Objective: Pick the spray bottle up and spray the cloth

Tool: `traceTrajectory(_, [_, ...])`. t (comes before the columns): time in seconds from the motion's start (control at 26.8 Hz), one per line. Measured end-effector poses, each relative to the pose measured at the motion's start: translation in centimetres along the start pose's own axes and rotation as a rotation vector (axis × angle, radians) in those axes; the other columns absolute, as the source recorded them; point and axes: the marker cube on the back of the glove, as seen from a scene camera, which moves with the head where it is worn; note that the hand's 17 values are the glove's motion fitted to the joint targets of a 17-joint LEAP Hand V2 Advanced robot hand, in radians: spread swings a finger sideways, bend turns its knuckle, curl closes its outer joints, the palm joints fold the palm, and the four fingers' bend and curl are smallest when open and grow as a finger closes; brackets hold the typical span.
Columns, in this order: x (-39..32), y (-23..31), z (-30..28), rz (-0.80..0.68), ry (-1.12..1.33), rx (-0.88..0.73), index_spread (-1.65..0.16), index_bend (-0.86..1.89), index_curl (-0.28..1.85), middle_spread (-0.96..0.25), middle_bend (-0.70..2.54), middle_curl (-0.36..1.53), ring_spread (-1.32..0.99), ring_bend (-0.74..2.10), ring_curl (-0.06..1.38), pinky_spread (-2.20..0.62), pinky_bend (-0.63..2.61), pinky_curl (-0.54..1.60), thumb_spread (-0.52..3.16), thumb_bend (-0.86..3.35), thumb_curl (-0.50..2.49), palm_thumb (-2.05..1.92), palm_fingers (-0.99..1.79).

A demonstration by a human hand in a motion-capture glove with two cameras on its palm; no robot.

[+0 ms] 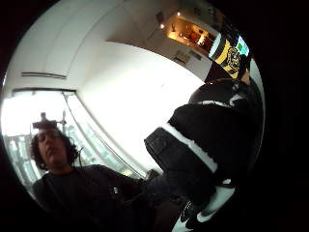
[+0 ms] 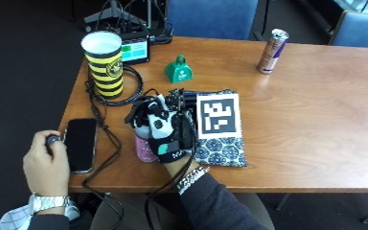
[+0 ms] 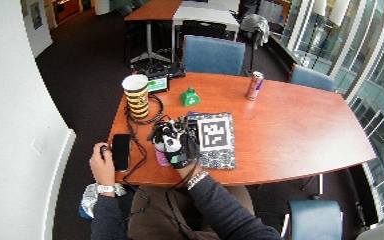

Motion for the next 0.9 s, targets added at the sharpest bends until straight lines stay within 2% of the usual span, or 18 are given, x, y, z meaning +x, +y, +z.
traceTrajectory(0.19, [0.0, 0.9, -0.9, -0.005, -0.013, 0.029, -0.29, 0.35, 0.56, -0.21, 0.78, 0.53, -0.21, 0.70, 0.44, -0.30, 0.41, 0.38, 1.31, -0.01, 0.18, 0.29, 1.41])
traceTrajectory(0.49, [1.7, 2.1, -0.8, 0.084, -0.013, -0.054, -0.29, 0.35, 0.56, -0.21, 0.76, 0.53, -0.21, 0.70, 0.44, -0.29, 0.40, 0.38, 1.27, -0.02, 0.18, 0.28, 1.40])
traceTrajectory(0.64, [2.0, 1.9, -1.4, 0.092, 0.074, -0.074, -0.29, 0.31, 0.54, -0.20, 0.70, 0.50, -0.19, 0.67, 0.43, -0.26, 0.42, 0.38, 1.23, -0.03, 0.19, 0.27, 1.35])
traceTrajectory(0.75, [1.7, 1.6, -2.9, 0.058, 0.224, -0.105, -0.30, 0.15, 0.50, -0.18, 0.55, 0.45, -0.17, 0.61, 0.41, -0.17, 0.51, 0.40, 1.14, -0.04, 0.19, 0.23, 1.04])
traceTrajectory(0.9, [0.6, 2.6, -5.1, 0.055, 0.535, -0.223, -0.29, 0.08, 0.46, -0.14, 0.42, 0.42, -0.13, 0.56, 0.41, -0.07, 0.53, 0.42, 1.06, -0.04, 0.20, 0.21, 0.80])
